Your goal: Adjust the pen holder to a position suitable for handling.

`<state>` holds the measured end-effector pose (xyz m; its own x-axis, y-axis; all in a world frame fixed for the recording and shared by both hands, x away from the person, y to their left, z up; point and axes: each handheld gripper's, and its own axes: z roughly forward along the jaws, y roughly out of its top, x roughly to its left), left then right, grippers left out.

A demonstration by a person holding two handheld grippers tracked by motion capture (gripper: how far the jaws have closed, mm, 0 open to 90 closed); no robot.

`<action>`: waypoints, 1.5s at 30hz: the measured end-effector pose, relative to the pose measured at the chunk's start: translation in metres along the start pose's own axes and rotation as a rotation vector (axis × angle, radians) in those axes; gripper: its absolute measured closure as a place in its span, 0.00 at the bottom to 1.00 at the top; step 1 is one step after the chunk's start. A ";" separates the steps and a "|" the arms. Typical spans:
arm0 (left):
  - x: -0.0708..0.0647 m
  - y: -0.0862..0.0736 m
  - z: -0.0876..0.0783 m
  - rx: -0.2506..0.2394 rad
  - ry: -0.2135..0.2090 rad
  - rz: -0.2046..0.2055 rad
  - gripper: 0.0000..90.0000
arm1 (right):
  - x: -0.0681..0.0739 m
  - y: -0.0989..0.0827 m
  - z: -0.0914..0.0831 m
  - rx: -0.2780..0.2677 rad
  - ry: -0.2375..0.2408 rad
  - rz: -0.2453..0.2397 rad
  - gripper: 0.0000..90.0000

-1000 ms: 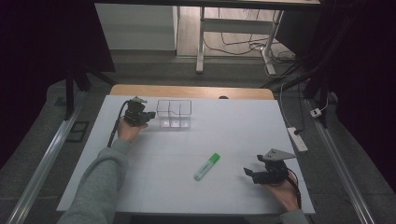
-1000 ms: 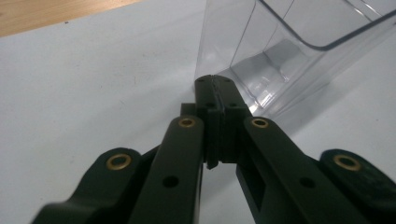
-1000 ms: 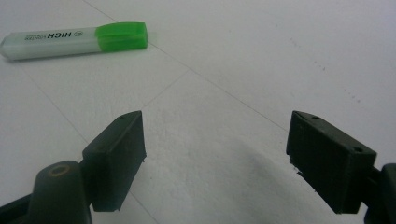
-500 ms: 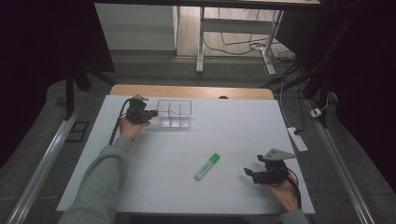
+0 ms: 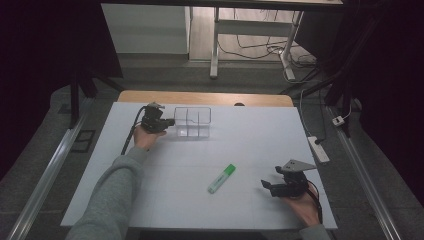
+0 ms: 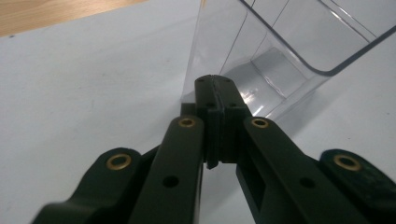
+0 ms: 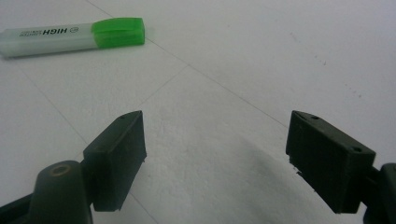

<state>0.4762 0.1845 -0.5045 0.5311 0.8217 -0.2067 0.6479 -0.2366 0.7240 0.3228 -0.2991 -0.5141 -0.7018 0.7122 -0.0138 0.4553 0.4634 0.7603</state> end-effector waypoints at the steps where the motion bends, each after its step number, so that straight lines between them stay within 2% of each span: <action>1: -0.002 0.001 0.002 0.002 -0.005 0.005 0.99 | 0.000 0.000 0.000 0.001 0.002 0.001 0.21; 2: -0.004 0.002 0.003 0.004 -0.009 0.008 0.99 | 0.000 0.000 0.000 0.003 -0.008 0.000 0.21; 16: -0.028 0.013 0.019 0.006 -0.033 0.041 0.99 | 0.000 -0.001 0.001 0.005 0.004 -0.001 0.21; 25: -0.035 0.017 0.025 0.011 -0.045 0.051 0.99 | 0.000 -0.001 0.001 0.009 0.006 -0.001 0.21; 32: -0.035 0.018 0.027 0.011 -0.044 0.046 0.99 | 0.000 -0.001 0.001 0.010 0.009 -0.002 0.21; 34: -0.035 0.018 0.025 0.004 -0.045 0.054 0.99 | 0.000 -0.001 0.001 0.014 0.008 -0.003 0.21; 36: -0.038 0.018 0.017 -0.002 -0.019 0.088 0.99 | 0.000 -0.001 0.001 0.011 0.007 0.001 0.21; 45: -0.041 0.011 -0.010 -0.027 -0.027 0.094 0.99 | 0.000 -0.001 0.000 0.009 0.003 0.001 0.21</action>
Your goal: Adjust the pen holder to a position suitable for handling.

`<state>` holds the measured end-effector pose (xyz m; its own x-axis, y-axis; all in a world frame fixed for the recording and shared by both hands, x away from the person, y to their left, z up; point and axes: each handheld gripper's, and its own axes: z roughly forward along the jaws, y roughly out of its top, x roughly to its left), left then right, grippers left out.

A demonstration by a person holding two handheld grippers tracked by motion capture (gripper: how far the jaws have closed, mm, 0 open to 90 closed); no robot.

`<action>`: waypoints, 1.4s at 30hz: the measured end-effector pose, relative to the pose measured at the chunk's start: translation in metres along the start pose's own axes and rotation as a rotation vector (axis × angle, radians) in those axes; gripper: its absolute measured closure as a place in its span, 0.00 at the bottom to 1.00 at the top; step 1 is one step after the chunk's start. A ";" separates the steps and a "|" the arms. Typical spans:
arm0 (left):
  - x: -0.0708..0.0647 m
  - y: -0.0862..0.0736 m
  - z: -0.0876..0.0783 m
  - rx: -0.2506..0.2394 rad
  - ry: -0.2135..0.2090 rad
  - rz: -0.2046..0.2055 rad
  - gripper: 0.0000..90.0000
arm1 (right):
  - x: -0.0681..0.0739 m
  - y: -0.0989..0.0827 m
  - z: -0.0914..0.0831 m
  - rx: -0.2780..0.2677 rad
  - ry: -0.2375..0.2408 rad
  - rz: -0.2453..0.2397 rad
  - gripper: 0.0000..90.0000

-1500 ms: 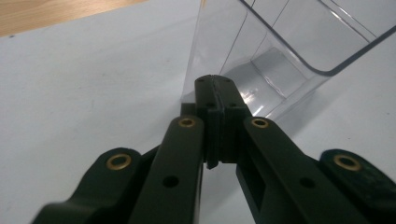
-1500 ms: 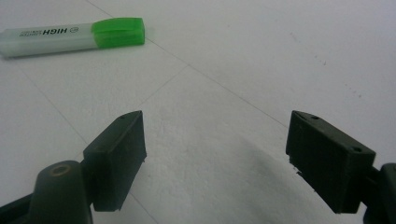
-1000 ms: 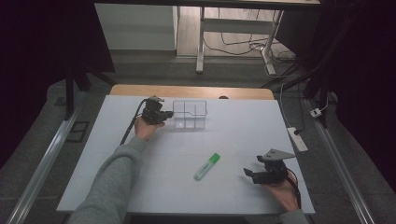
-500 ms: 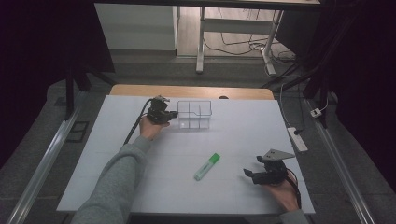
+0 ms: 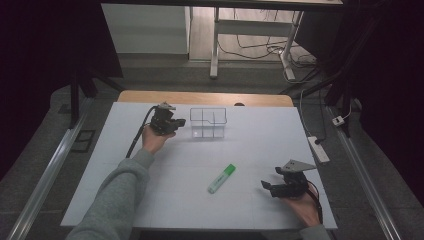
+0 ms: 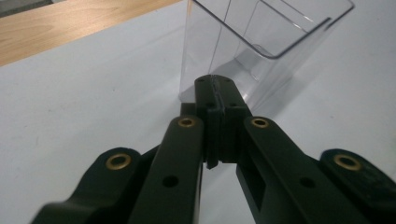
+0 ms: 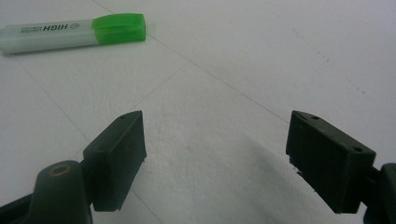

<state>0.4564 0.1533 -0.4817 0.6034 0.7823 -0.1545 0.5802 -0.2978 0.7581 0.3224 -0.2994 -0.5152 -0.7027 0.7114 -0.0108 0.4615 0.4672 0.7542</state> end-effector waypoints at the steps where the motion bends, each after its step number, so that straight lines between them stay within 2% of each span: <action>1: -0.001 -0.003 -0.008 -0.010 -0.011 -0.001 0.97 | 0.000 0.000 0.000 0.000 -0.001 0.000 0.21; 4: -0.003 -0.006 -0.015 -0.013 -0.032 0.002 0.87 | 0.000 0.000 0.000 -0.001 -0.003 0.002 0.21; 8: -0.010 -0.016 -0.033 -0.008 -0.054 0.028 0.75 | 0.000 0.000 -0.001 -0.004 -0.003 0.002 0.21; 11: -0.015 -0.021 -0.042 0.000 -0.038 0.048 0.65 | 0.000 0.000 -0.001 -0.005 -0.004 0.002 0.21; 14: -0.018 -0.029 -0.052 0.000 -0.048 0.040 0.58 | 0.000 0.000 -0.001 -0.005 -0.002 0.002 0.21; 20: -0.025 -0.047 -0.068 0.006 -0.042 0.054 0.54 | 0.000 0.000 -0.001 -0.009 0.000 0.001 0.21; 22: -0.029 -0.057 -0.076 0.016 -0.053 0.063 0.53 | 0.001 0.000 -0.001 -0.014 0.001 0.003 0.21; 27: -0.034 -0.070 -0.086 0.034 -0.062 0.074 0.51 | 0.001 0.001 -0.002 -0.017 -0.001 0.004 0.21; 30: -0.039 -0.079 -0.091 0.053 -0.045 0.092 0.48 | 0.001 0.000 -0.002 -0.018 0.000 0.003 0.21; 33: -0.041 -0.087 -0.096 0.056 -0.039 0.087 0.46 | 0.001 0.000 -0.003 -0.022 -0.004 0.003 0.21; 37: -0.046 -0.099 -0.102 0.049 0.012 0.096 0.45 | 0.001 0.000 -0.003 -0.024 -0.002 0.000 0.21; 42: -0.050 -0.112 -0.108 0.071 0.010 0.104 0.44 | 0.000 0.000 -0.003 -0.035 0.008 0.003 0.21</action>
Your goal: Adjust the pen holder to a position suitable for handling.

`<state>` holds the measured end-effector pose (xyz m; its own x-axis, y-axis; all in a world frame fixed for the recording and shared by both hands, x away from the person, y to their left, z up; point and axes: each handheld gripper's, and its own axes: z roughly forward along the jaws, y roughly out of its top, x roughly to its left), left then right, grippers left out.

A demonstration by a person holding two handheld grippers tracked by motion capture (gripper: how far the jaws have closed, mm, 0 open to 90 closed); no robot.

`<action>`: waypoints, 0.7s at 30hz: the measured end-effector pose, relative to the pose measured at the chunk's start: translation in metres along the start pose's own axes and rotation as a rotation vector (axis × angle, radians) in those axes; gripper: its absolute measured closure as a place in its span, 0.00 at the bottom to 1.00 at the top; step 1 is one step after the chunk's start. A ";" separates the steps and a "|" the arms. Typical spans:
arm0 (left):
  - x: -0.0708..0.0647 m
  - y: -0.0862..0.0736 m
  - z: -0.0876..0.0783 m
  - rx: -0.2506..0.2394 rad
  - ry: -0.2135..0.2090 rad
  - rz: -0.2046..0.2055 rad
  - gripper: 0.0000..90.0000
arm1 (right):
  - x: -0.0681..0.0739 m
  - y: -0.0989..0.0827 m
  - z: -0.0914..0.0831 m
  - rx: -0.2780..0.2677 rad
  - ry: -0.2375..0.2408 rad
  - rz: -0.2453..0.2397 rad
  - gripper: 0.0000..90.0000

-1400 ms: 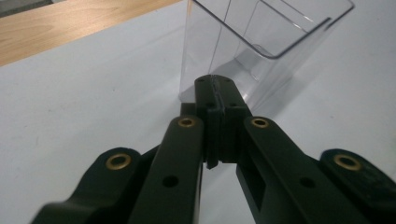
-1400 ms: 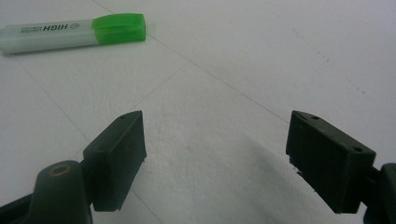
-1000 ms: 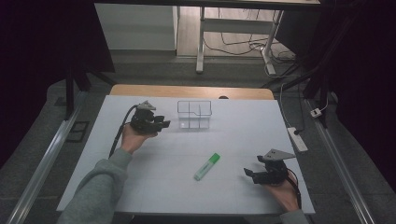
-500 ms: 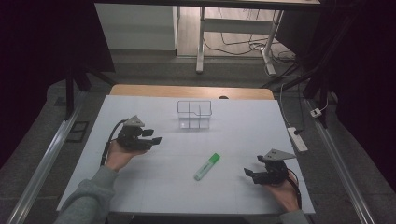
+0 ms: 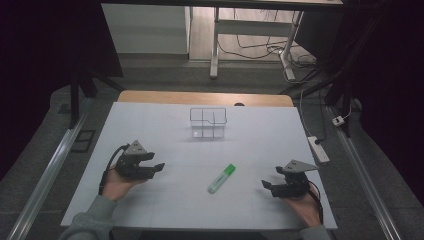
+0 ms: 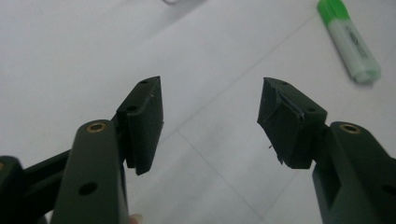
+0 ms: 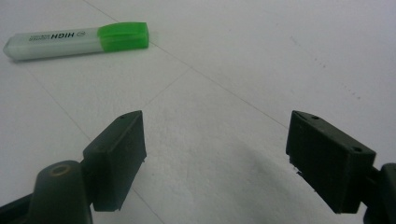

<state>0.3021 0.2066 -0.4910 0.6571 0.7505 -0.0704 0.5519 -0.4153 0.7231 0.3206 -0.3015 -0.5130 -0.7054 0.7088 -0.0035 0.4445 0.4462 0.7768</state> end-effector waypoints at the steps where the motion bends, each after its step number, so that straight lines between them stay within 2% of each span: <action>1: 0.000 -0.003 -0.001 -0.002 -0.002 0.000 0.44 | 0.000 0.000 0.000 -0.001 -0.001 -0.002 0.21; 14: 0.000 -0.030 -0.013 0.009 0.010 -0.028 0.40 | 0.000 0.000 -0.001 0.000 0.001 -0.012 0.21; 21: 0.000 -0.033 -0.013 0.011 0.016 -0.022 0.39 | 0.001 0.001 -0.002 -0.004 0.000 -0.018 0.21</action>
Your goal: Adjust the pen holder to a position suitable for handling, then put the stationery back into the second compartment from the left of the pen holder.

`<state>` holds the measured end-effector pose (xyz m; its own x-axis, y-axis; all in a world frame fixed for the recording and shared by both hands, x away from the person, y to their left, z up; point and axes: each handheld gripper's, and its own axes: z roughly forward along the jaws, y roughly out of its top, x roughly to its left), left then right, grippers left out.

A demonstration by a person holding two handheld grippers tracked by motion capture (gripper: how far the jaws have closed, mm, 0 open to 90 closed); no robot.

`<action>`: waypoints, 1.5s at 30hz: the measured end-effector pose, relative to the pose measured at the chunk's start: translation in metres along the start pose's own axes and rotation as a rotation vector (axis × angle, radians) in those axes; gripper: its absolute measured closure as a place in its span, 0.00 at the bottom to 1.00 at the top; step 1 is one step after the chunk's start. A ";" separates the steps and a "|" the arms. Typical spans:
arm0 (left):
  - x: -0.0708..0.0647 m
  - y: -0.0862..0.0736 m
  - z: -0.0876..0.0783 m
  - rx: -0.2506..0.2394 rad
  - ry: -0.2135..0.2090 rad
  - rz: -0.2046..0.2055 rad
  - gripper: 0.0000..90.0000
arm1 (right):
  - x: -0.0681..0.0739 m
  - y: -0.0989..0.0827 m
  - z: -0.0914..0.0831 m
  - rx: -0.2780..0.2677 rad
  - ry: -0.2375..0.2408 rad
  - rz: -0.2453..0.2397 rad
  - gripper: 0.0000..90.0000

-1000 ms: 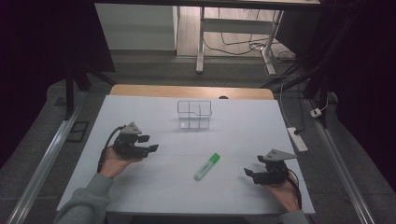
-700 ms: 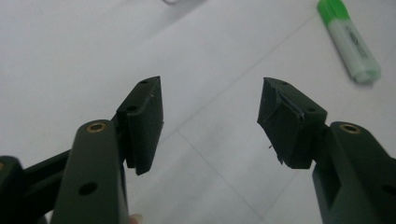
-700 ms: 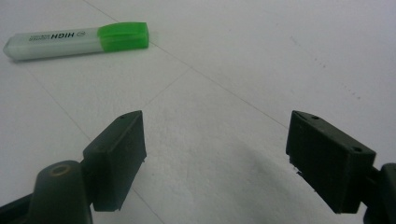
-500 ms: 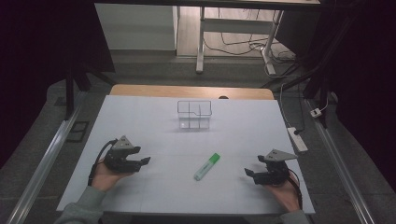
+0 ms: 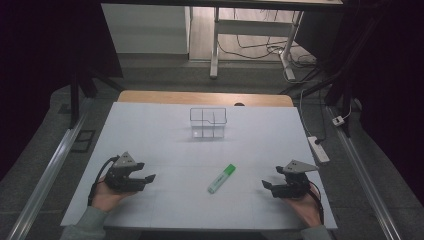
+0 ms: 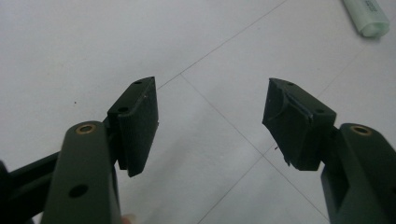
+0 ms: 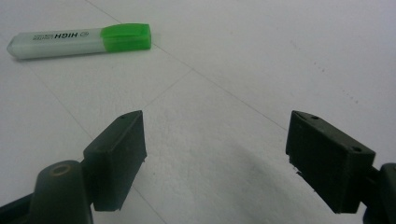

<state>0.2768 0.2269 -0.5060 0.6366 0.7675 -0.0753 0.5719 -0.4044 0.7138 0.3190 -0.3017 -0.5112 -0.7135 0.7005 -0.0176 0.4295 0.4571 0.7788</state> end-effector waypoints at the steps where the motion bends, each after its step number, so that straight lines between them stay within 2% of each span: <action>1: 0.000 0.000 0.000 -0.003 0.001 -0.004 0.39 | 0.000 0.000 0.000 -0.001 -0.001 -0.001 0.21; 6: 0.000 -0.001 -0.001 -0.007 0.000 0.002 0.39 | 0.001 0.001 0.000 0.005 -0.013 -0.011 0.21; 13: 0.000 -0.002 0.001 -0.002 -0.011 -0.002 0.38 | 0.002 0.001 0.001 0.008 -0.001 -0.018 0.22; 21: -0.007 0.005 0.005 0.004 -0.026 0.019 0.38 | 0.002 0.001 0.001 0.008 0.005 -0.016 0.22; 28: -0.009 0.005 0.006 0.011 -0.029 0.019 0.38 | 0.003 0.003 0.001 -0.004 0.015 -0.012 0.23; 31: -0.008 0.005 0.006 0.011 -0.028 0.021 0.37 | 0.005 0.010 0.001 -0.029 0.016 -0.012 0.26; 35: -0.007 0.004 0.005 0.011 -0.027 0.015 0.37 | 0.007 0.019 0.005 -0.034 0.021 -0.009 0.29; 40: -0.006 0.003 0.005 0.012 -0.028 0.013 0.37 | 0.015 0.036 0.016 -0.012 0.040 -0.032 0.35; 43: -0.006 0.003 0.005 0.013 -0.028 0.014 0.37 | 0.017 0.042 0.024 0.021 0.037 -0.030 0.40; 45: -0.006 0.003 0.006 0.016 -0.029 0.015 0.37 | 0.016 0.044 0.026 0.023 0.038 -0.024 0.42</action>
<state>0.2779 0.2183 -0.5073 0.6596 0.7468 -0.0853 0.5703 -0.4233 0.7039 0.3409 -0.2563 -0.4940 -0.7441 0.6680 -0.0117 0.4246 0.4863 0.7637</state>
